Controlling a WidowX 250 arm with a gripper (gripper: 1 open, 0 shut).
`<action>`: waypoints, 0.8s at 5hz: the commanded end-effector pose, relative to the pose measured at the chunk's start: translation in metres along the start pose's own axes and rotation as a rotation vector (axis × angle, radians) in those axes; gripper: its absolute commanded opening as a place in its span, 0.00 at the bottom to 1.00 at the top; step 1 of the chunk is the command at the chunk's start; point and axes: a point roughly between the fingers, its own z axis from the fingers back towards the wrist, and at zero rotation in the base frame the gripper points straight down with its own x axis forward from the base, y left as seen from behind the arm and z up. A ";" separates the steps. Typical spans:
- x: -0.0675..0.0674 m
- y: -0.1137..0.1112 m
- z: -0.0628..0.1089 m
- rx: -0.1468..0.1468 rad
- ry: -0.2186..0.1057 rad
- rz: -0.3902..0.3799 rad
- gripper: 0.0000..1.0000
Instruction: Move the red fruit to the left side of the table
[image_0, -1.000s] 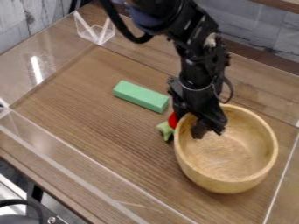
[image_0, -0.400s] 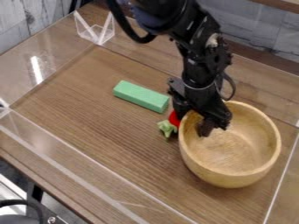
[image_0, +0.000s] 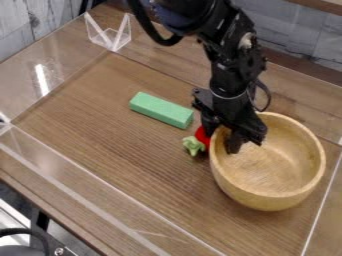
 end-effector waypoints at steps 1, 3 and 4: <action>-0.018 0.009 0.004 0.006 0.023 0.015 0.00; -0.020 0.042 0.046 0.010 -0.046 -0.004 0.00; -0.014 0.066 0.060 0.004 -0.069 -0.041 0.00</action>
